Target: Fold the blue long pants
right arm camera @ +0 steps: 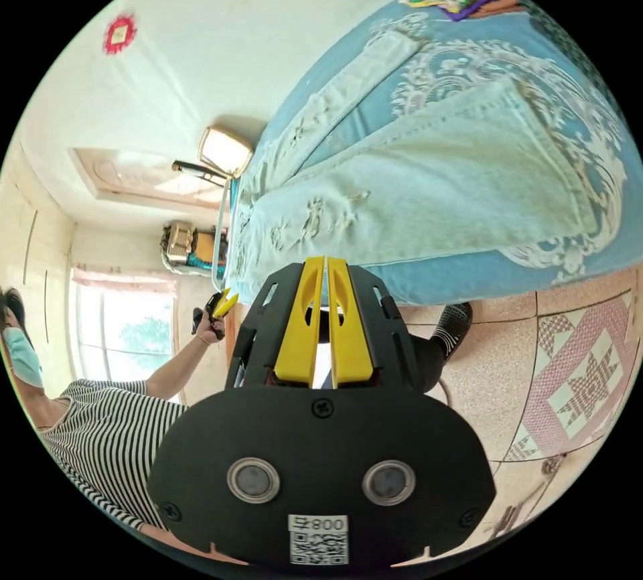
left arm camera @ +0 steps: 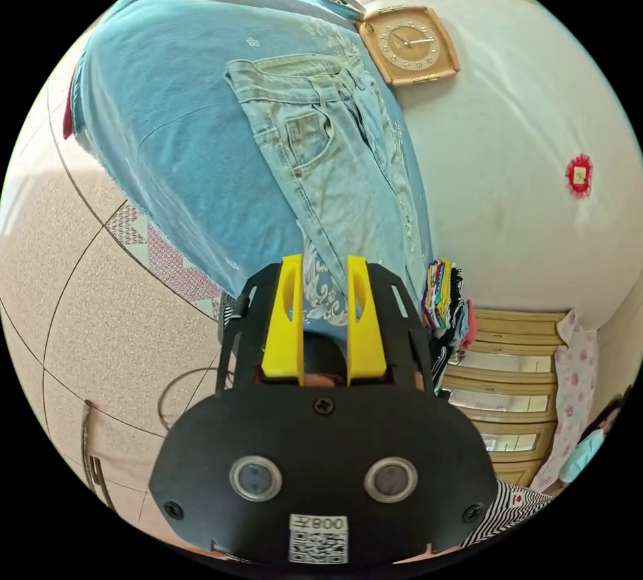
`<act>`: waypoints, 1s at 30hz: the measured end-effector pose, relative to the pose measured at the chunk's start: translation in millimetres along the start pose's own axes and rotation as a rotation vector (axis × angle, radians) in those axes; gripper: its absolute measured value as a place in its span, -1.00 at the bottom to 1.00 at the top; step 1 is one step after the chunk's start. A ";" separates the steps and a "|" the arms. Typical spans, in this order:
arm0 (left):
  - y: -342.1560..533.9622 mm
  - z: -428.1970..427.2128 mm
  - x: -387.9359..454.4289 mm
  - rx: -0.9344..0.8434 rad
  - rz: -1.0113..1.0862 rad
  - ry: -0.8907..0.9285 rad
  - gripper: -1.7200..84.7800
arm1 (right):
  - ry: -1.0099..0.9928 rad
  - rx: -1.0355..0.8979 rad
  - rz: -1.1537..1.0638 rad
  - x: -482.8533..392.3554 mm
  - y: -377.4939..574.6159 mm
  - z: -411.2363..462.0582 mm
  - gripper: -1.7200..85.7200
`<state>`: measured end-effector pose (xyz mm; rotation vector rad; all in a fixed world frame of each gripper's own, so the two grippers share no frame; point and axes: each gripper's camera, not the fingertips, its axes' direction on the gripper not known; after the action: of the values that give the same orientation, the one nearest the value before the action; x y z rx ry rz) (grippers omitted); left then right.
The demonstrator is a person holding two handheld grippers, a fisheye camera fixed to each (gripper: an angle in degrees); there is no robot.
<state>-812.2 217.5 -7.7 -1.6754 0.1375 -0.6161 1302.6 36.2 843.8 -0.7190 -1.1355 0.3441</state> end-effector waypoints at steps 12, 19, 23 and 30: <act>-100.2 -146.6 -56.1 0.117 -0.125 0.088 -0.72 | 0.245 -0.440 -0.533 -90.9 14.4 298.8 -0.82; -143.2 -195.6 -55.8 0.116 -0.114 0.078 -0.76 | 0.402 -0.629 -0.766 -84.3 30.1 461.6 -0.81; -161.3 -220.9 -50.1 0.088 -0.086 0.023 -0.80 | 0.502 -0.670 -0.890 -68.8 44.9 536.5 -0.81; -175.5 -254.2 -52.5 0.084 -0.135 0.109 -0.85 | 0.598 -0.697 -1.011 -30.1 69.2 610.9 -0.80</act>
<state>-1019.0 52.6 160.3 -1.5796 0.0764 -0.8046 741.8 278.9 918.2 -0.6749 -0.8867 -1.1021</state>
